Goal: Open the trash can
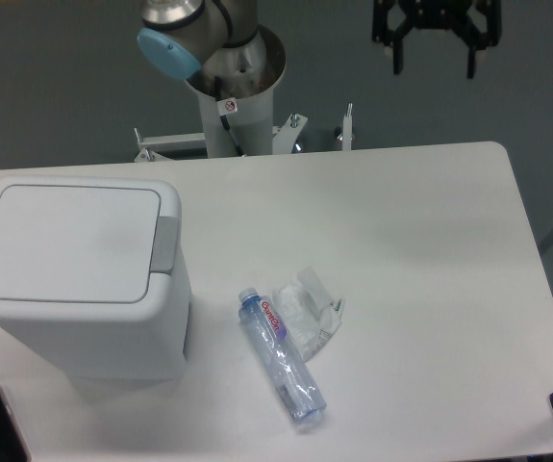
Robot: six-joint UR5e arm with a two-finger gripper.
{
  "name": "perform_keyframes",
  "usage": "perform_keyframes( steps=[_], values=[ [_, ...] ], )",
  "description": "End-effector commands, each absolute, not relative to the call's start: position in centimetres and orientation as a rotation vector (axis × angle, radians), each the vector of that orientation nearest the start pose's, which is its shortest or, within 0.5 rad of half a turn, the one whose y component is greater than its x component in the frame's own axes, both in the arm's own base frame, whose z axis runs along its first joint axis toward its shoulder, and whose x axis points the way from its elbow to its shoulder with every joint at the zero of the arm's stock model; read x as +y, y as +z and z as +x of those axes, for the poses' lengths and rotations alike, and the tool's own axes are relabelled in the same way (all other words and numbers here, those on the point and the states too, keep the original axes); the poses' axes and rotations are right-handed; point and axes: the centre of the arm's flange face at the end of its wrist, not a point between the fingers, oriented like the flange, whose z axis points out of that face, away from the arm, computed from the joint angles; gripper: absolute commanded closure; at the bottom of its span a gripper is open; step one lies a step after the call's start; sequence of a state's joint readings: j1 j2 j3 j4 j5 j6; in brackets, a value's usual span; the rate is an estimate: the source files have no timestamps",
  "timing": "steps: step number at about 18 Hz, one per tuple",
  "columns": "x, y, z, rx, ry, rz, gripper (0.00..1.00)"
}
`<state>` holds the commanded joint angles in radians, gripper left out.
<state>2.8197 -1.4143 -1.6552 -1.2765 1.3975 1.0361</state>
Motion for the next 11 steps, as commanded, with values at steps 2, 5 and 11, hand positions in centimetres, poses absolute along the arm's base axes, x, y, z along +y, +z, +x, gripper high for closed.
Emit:
perform_keyframes(
  steps=[2, 5, 11],
  values=[
    [31.1, 55.5, -37.3, -0.416, 0.344, -2.718, 0.00],
    [34.5, 55.2, -35.1, -0.530, 0.259, -2.653, 0.00],
    [43.5, 54.7, -31.7, -0.821, -0.062, -2.451, 0.00]
  ],
)
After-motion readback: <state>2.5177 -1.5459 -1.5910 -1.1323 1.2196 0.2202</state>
